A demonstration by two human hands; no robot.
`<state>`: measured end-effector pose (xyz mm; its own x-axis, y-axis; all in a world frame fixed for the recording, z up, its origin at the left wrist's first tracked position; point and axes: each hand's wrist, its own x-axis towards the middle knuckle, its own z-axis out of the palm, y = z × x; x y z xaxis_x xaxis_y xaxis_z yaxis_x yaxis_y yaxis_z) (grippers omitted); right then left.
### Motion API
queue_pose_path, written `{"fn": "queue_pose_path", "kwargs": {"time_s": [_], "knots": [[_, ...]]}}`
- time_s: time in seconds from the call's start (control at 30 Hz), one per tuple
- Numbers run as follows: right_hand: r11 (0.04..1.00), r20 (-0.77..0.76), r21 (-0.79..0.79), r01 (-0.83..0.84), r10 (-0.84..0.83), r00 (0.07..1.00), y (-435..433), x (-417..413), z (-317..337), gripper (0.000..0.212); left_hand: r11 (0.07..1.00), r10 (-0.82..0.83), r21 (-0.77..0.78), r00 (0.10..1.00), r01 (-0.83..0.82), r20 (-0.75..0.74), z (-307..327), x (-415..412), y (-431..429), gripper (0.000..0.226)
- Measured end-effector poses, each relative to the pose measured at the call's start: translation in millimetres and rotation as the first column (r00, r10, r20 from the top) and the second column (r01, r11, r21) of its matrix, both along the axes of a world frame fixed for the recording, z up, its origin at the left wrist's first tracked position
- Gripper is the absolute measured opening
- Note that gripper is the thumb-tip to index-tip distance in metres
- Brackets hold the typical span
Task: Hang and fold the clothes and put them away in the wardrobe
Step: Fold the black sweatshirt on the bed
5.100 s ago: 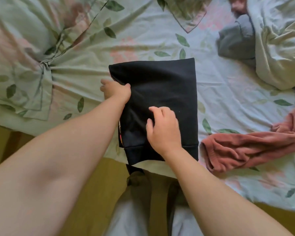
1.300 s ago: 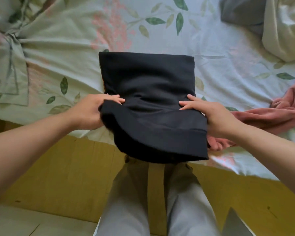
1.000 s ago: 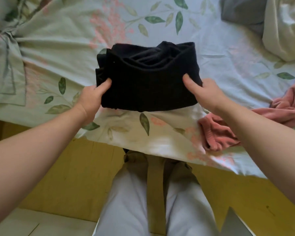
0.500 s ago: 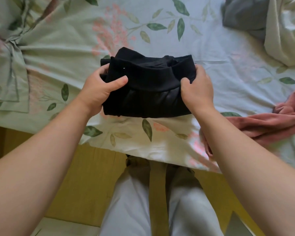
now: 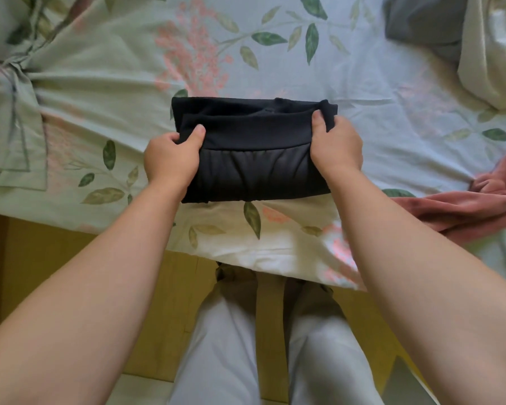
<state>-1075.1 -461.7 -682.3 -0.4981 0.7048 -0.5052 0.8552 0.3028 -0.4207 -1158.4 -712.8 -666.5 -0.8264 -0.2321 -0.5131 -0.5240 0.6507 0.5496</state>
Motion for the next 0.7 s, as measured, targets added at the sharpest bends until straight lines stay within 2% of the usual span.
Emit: {"fn": "queue_pose_path", "kwargs": {"time_s": [0.07, 0.13, 0.2, 0.27, 0.33, 0.4, 0.47, 0.5, 0.53, 0.57, 0.6, 0.7], "knots": [[1.000, 0.093, 0.017, 0.005, -0.007, 0.996, 1.8, -8.4, -2.8, 0.049, 0.992, -0.020, -0.122, 0.999, 0.026, 0.048, -3.2, -7.8, 7.6, 0.053], [0.999, 0.083, 0.001, 0.035, -0.035, 0.996, 4.0, -15.4, -4.3, 0.047, 0.962, -0.096, -0.252, 0.994, 0.108, 0.059, -6.9, -16.8, 12.3, 0.052], [0.998, 0.061, -0.023, 0.065, -0.064, 0.996, 7.1, -19.2, -4.4, 0.053, 0.915, -0.217, -0.349, 0.976, 0.202, -0.004, -5.3, -22.3, 18.5, 0.053], [0.999, 0.067, -0.019, 0.043, -0.041, 0.997, 9.0, -19.2, -4.6, 0.061, 0.826, -0.410, -0.461, 0.907, 0.326, -0.093, -2.3, -25.0, 26.5, 0.070], [1.000, 0.049, 0.009, -0.017, 0.017, 0.999, 7.6, -16.9, -4.9, 0.058, 0.641, -0.678, -0.592, 0.722, 0.488, -0.139, 4.1, -25.3, 34.1, 0.084], [0.995, 0.044, 0.049, -0.086, 0.084, 0.995, 4.7, -14.3, -5.3, 0.050, 0.468, -0.880, -0.615, 0.399, 0.634, -0.258, 13.8, -23.1, 43.9, 0.077], [0.986, 0.071, 0.084, -0.144, 0.139, 0.988, 3.5, -13.9, -5.9, 0.043, 0.338, -0.880, -0.580, 0.030, 0.741, -0.475, 16.8, -14.4, 53.5, 0.052], [0.982, 0.086, 0.093, -0.164, 0.156, 0.984, 4.1, -14.5, -6.1, 0.041, 0.257, -0.859, -0.552, -0.073, 0.793, -0.506, 17.4, -8.2, 57.4, 0.043], [0.979, 0.096, 0.099, -0.180, 0.171, 0.981, 5.3, -15.3, -6.4, 0.039, 0.174, -0.871, -0.532, -0.122, 0.829, -0.476, 16.2, -3.4, 61.4, 0.043], [0.975, 0.101, 0.104, -0.195, 0.185, 0.978, 6.6, -16.2, -6.8, 0.037, 0.113, -0.913, -0.518, -0.118, 0.848, -0.392, 12.7, -1.4, 64.7, 0.051], [0.972, 0.102, 0.108, -0.209, 0.199, 0.975, 7.6, -16.4, -7.2, 0.036, 0.094, -0.956, -0.505, -0.065, 0.858, -0.288, 7.6, -2.3, 66.9, 0.062], [0.965, 0.097, 0.130, -0.229, 0.217, 0.971, 7.0, -16.5, -10.8, 0.034, 0.192, -0.981, -0.488, 0.185, 0.851, -0.062, -5.9, -16.7, 67.8, 0.089]]}}
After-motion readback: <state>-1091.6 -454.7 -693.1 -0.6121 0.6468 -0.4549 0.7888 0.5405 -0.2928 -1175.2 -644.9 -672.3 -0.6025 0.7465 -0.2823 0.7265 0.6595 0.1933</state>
